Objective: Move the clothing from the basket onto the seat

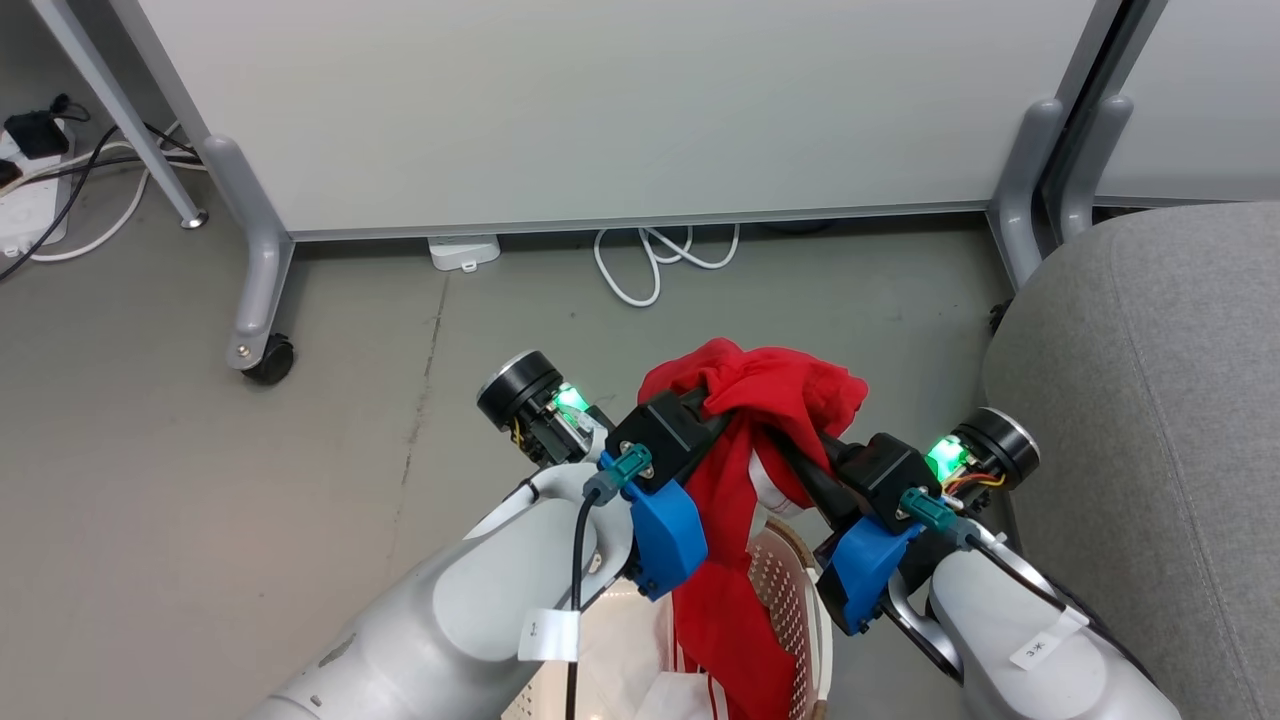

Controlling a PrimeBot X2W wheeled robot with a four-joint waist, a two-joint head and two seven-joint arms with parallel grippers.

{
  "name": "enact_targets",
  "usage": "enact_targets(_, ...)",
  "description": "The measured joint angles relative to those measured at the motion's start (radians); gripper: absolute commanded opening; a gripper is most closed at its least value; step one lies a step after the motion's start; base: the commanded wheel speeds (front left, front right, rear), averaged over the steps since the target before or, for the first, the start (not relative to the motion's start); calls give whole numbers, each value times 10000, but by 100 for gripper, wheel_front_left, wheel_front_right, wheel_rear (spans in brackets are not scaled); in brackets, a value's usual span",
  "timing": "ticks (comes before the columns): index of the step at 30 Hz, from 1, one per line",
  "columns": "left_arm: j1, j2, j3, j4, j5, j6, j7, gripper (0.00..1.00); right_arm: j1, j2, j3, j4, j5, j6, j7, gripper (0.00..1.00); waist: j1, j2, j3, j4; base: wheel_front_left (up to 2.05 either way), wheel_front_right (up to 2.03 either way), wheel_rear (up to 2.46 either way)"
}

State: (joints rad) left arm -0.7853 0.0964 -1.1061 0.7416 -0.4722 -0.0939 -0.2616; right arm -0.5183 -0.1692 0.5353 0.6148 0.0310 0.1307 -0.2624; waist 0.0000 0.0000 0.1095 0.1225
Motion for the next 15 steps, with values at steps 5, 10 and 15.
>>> enact_targets(5,1,6,10,15,6,-10,0,0,0,0,-8,-27,25,0,0,0,-1,0,-10,-12,0,0,0)
enact_targets(10,2,4,61,61,10,0,0,100,1,0,-58,-79,38,0,0,0,0,0,-10,-19,0,0,0)
enact_targets(15,2,8,161,10,38,61,0,100,11,-8,-245,-157,63,0,0,0,0,0,1,-20,0,0,0)
